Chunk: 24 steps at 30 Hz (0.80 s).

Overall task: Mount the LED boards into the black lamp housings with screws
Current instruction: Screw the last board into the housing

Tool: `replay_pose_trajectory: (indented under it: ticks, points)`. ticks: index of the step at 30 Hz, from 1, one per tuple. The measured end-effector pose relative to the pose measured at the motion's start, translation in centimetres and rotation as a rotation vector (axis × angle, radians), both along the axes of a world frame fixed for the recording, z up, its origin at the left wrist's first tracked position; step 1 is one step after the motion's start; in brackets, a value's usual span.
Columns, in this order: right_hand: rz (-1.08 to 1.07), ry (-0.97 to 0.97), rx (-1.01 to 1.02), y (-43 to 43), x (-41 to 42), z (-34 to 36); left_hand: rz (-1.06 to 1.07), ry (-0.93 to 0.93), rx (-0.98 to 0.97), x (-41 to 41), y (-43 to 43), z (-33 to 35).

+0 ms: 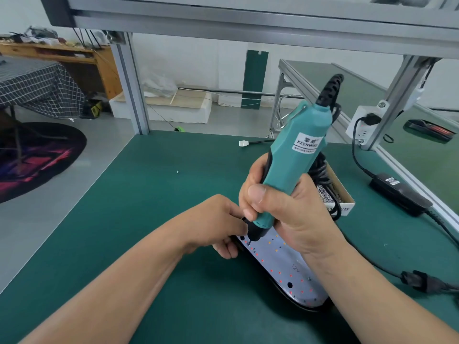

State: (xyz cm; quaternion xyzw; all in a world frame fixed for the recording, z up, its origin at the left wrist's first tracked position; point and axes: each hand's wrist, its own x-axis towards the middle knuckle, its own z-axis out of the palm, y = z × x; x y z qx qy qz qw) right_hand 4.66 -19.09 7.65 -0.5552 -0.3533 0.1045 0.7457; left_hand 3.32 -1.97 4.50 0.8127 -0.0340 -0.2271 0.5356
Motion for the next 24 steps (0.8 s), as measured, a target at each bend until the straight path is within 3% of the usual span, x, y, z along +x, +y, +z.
replay_pose_trajectory:
  ticks: [5,8,13,16,19,24]
  points:
    - [0.196,-0.001,-0.041,0.2,-0.2,-0.4,-0.002,-0.027,0.027,0.0,-0.1,-0.2]
    - [0.137,-0.041,-0.051,-0.2,-0.1,-0.4,-0.01,-0.038,0.04,0.1,-0.3,0.0]
    - [-0.014,-0.038,0.243,-1.9,0.5,1.7,-0.01,-0.032,0.026,0.0,-0.1,-0.1]
    - [-0.214,0.021,0.367,-5.2,1.1,3.2,-0.027,-0.022,0.029,-0.1,0.1,0.0]
    - [-0.467,0.173,0.292,-8.8,2.2,3.0,-0.031,-0.031,0.046,0.1,0.3,0.1]
    - [-0.745,0.361,-0.024,-13.4,4.5,0.7,-0.019,-0.05,0.096,0.2,0.2,-0.1]
